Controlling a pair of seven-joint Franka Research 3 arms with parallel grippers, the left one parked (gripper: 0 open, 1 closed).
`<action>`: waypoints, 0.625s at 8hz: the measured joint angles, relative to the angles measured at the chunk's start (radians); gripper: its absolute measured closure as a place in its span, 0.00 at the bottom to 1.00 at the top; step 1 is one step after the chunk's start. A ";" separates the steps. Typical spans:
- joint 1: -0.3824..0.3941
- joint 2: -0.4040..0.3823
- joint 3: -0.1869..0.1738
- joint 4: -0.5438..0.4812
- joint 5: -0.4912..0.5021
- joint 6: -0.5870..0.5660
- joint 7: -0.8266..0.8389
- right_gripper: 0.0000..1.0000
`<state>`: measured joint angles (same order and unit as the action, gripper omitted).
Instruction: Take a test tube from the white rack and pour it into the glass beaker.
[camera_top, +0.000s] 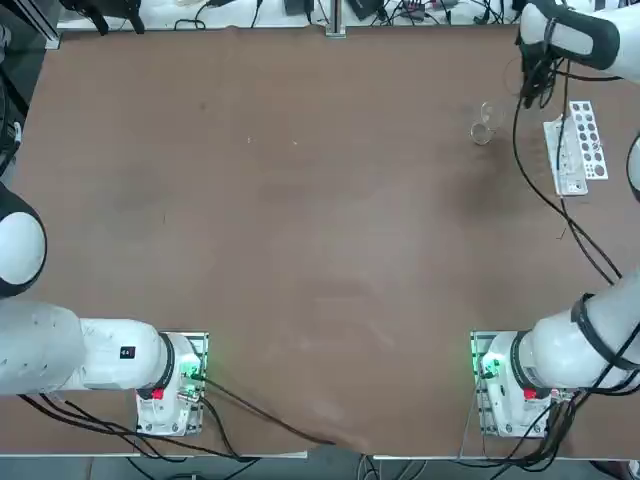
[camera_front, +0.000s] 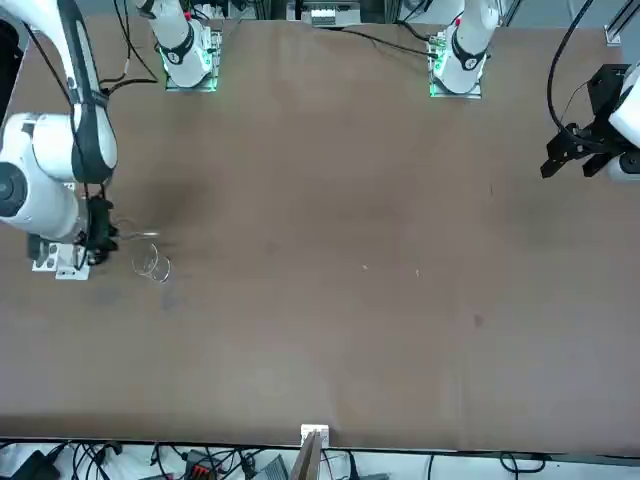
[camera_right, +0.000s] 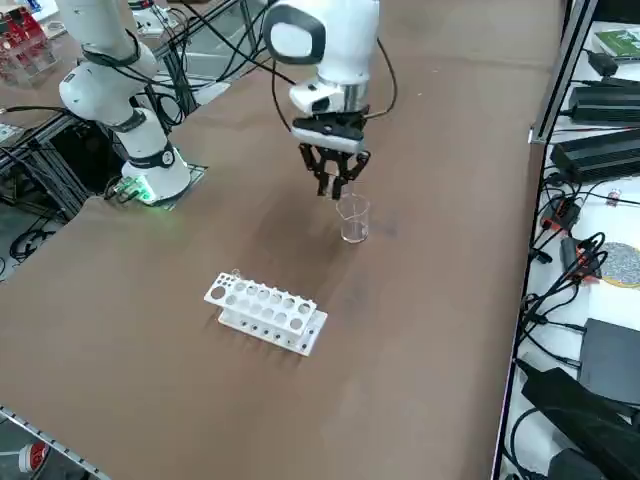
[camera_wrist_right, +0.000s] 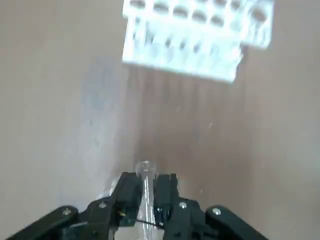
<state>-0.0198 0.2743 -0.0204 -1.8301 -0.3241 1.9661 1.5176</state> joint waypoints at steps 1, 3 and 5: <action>-0.002 -0.019 -0.003 0.000 -0.123 -0.029 0.016 0.81; -0.009 -0.025 -0.019 -0.006 -0.383 -0.039 0.087 0.81; -0.034 0.004 -0.024 -0.021 -0.650 -0.038 0.219 0.81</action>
<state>-0.0541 0.2779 -0.0444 -1.8511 -0.9741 1.9278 1.7367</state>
